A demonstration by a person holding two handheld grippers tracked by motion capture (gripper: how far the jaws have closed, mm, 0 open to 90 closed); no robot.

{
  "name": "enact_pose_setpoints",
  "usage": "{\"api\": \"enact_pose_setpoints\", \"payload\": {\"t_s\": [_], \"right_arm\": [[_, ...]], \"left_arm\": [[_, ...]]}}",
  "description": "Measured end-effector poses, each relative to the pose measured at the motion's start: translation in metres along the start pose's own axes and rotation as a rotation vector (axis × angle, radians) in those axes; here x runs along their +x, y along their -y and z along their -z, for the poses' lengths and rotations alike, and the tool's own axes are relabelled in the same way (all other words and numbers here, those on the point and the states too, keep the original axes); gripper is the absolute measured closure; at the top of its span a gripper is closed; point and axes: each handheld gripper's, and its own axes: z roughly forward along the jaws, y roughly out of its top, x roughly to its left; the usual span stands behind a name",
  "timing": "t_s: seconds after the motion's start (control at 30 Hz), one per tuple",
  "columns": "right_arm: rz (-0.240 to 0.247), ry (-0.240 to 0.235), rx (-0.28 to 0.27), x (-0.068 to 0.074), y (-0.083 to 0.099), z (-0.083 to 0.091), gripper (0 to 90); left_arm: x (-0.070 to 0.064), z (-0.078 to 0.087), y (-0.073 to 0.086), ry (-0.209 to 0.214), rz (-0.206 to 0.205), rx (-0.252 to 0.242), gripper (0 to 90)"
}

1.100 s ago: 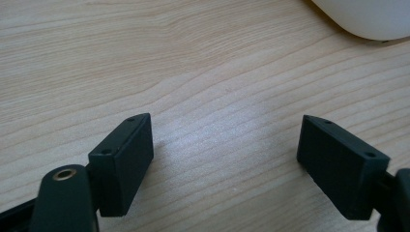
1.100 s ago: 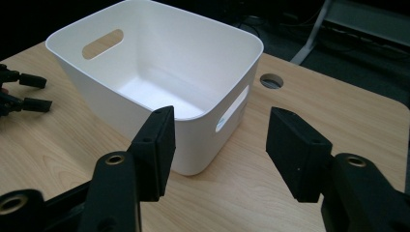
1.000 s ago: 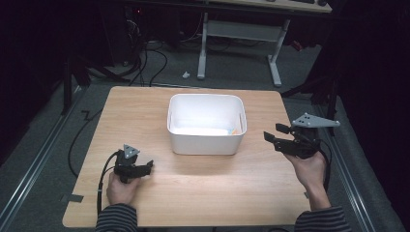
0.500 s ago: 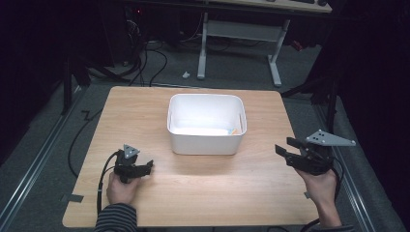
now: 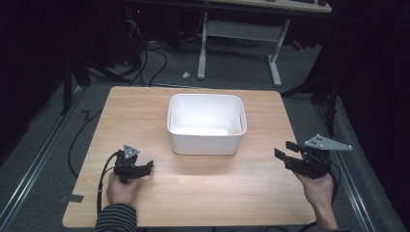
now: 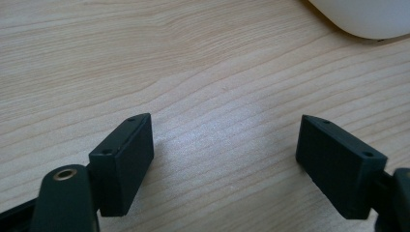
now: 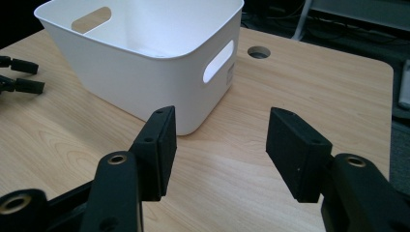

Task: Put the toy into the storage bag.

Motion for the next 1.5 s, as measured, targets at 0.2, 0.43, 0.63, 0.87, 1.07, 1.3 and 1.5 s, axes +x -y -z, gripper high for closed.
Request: {"api": "enact_pose_setpoints", "payload": {"t_s": [0.2,0.43,0.63,0.87,1.07,1.3,1.5], "right_arm": [[-0.031,-0.007,0.007,-0.006,0.013,-0.004,44.8],[-0.074,-0.013,0.004,-0.011,0.028,-0.008,44.8],[-0.096,-0.022,0.018,-0.012,0.037,-0.018,44.9],[-0.114,-0.022,0.039,-0.015,0.044,-0.031,45.1],[-0.119,-0.02,0.063,-0.016,0.05,-0.043,45.4],[-0.136,-0.023,0.084,-0.016,0.055,-0.056,45.7],[-0.154,-0.028,0.116,-0.023,0.057,-0.076,46.2]], "left_arm": [[0.0,0.0,0.0,-0.002,-0.001,-0.001,21.3],[0.0,0.0,0.0,-0.002,-0.001,-0.001,21.3],[0.0,0.0,0.0,-0.002,-0.001,-0.001,21.3],[0.0,0.0,0.0,-0.002,-0.001,-0.001,21.3],[0.0,0.0,0.0,0.002,0.0,0.0,21.6],[0.0,0.0,0.0,0.002,-0.001,0.0,21.5],[0.0,0.0,0.0,0.001,-0.001,0.0,21.5]]}}
